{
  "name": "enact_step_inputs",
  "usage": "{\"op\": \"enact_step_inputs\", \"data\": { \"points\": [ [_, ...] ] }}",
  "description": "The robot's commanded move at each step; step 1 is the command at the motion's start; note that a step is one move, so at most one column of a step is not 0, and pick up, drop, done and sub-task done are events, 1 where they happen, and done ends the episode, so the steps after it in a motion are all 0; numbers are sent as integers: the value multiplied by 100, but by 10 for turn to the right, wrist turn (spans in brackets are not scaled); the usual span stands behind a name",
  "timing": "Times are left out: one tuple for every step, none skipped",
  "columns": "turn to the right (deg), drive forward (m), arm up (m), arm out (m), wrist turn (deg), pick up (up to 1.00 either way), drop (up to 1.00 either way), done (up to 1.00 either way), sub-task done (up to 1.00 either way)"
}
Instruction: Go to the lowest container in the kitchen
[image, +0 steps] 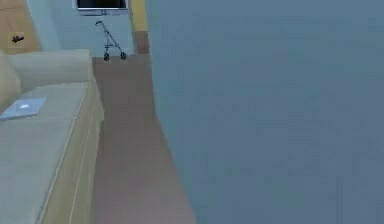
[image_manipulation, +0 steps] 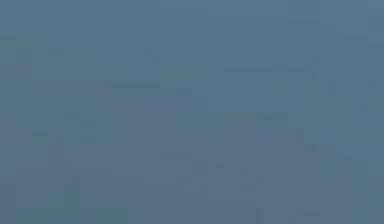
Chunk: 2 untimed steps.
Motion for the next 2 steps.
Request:
{"op": "enact_step_inputs", "data": {
  "points": [
    [60,0,0,0,0,0,0,0,0],
    [0,10,0,0,0,0,0,0,0]
  ]
}}
